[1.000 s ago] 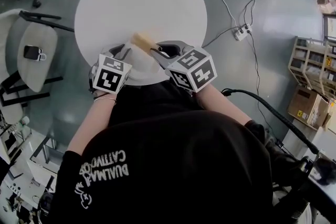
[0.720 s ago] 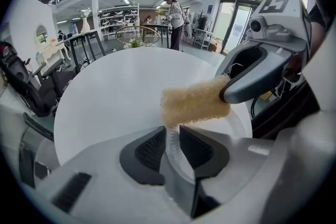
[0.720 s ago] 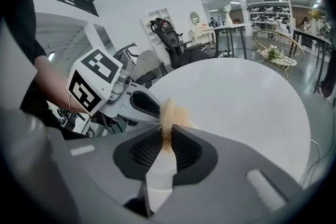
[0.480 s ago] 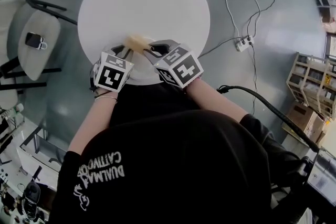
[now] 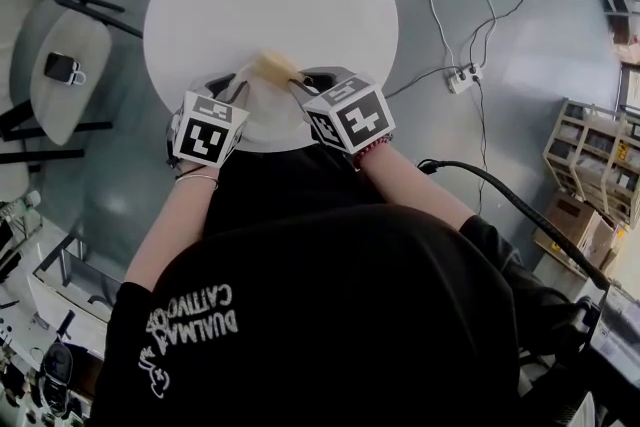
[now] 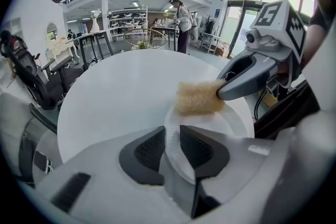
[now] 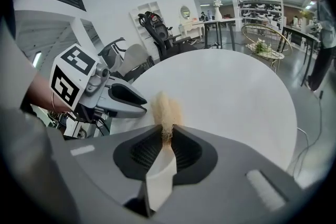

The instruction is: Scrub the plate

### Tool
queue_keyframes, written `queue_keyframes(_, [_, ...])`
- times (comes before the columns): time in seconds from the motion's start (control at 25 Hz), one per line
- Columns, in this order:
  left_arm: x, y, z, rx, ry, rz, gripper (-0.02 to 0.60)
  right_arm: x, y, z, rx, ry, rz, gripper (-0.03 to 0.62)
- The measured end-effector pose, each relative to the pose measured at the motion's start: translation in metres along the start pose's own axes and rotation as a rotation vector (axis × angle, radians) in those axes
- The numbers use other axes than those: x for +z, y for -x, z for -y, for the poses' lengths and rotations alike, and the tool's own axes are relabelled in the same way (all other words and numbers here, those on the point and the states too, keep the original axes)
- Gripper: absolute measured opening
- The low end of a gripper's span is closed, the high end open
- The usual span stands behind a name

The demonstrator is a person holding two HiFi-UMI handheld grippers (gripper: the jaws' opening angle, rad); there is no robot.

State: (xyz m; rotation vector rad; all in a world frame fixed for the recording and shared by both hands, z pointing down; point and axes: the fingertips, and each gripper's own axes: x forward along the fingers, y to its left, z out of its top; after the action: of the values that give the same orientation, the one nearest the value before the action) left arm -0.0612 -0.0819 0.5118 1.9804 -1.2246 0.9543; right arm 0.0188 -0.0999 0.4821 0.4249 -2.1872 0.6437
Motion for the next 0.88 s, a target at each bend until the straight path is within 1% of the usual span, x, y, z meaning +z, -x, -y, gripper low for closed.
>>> queue_keyframes(0.24, [0.001,-0.001,-0.001,0.0,-0.005,0.001,0.094,-0.007,0.008,0.01,-0.03,-0.057,0.007,0.057])
queue_keyframes(0.44, [0.002,0.0,0.0,-0.009,0.021,0.003,0.092,-0.014,0.018,0.018,-0.062,-0.096,-0.001,0.057])
queue_keyframes(0.56, [0.003,0.0,0.0,-0.009,0.02,0.009,0.091,-0.01,0.023,0.016,-0.047,-0.111,0.024,0.057])
queue_keyframes(0.68, [0.003,0.002,0.002,-0.004,0.01,0.003,0.092,0.006,0.024,-0.006,0.027,-0.065,0.079,0.057])
queue_keyframes(0.88, [0.003,0.001,0.001,0.001,0.002,-0.002,0.094,0.0,0.002,-0.03,0.071,0.065,-0.006,0.057])
